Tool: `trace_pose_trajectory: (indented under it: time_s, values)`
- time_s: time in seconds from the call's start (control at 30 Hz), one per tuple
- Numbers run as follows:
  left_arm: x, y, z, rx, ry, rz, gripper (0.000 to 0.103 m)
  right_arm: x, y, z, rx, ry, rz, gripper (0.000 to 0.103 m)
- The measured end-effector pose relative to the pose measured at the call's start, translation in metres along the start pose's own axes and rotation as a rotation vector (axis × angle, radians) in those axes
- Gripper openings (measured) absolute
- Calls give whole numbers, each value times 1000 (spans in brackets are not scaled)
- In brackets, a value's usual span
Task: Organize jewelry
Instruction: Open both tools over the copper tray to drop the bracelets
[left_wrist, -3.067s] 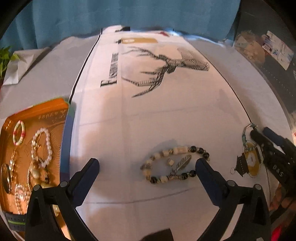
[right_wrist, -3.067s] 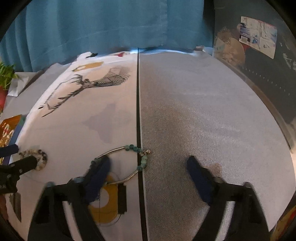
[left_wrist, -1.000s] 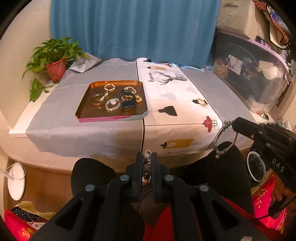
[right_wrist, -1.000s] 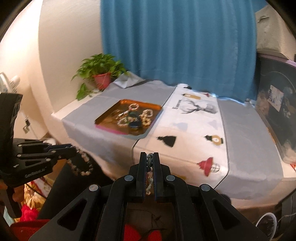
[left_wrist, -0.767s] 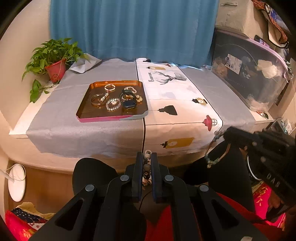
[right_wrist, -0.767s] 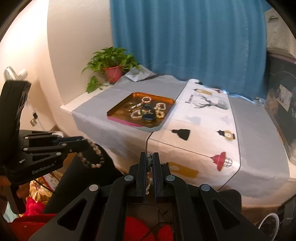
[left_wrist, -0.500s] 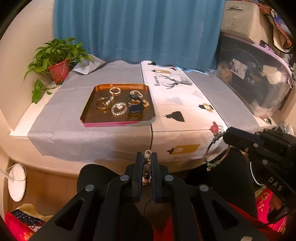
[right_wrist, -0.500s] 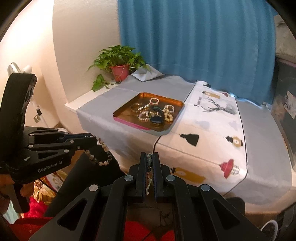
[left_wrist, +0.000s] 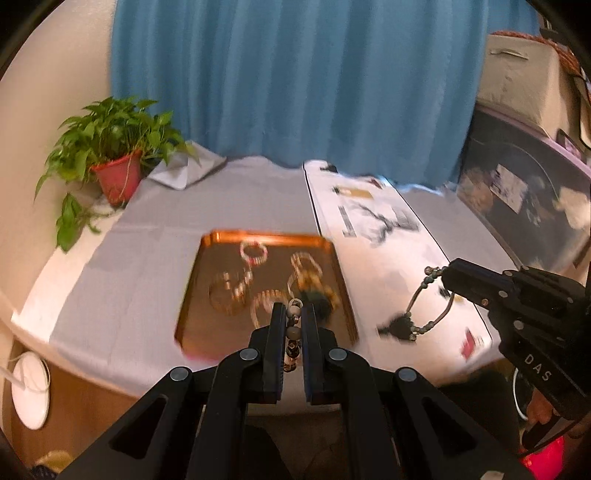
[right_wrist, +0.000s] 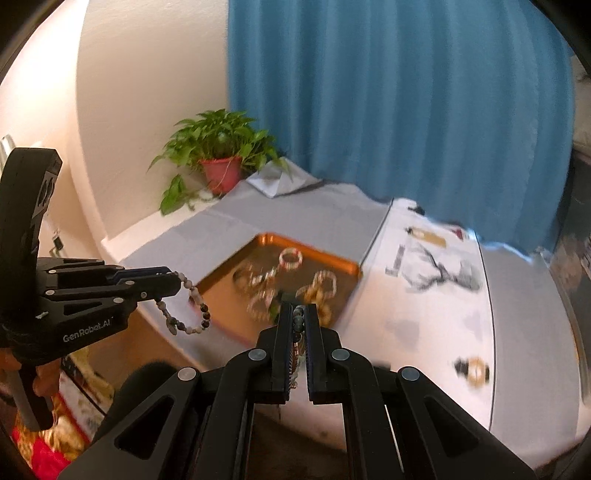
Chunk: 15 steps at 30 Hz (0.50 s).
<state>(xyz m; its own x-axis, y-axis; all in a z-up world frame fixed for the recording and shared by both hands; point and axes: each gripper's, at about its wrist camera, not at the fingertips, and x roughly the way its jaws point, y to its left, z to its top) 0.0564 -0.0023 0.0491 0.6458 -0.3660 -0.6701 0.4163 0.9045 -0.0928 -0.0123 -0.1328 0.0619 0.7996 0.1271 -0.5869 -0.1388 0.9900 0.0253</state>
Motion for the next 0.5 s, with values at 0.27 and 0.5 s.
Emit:
trace_pose_trajectory:
  time_s: [0.27, 0.5]
  values:
    - [75, 28, 55, -4, -2, 14, 6, 90, -18, 56, -9, -34, 49, 6]
    - [141, 58, 65, -19, 57, 57, 6, 178, -21, 68, -9, 16, 81, 6]
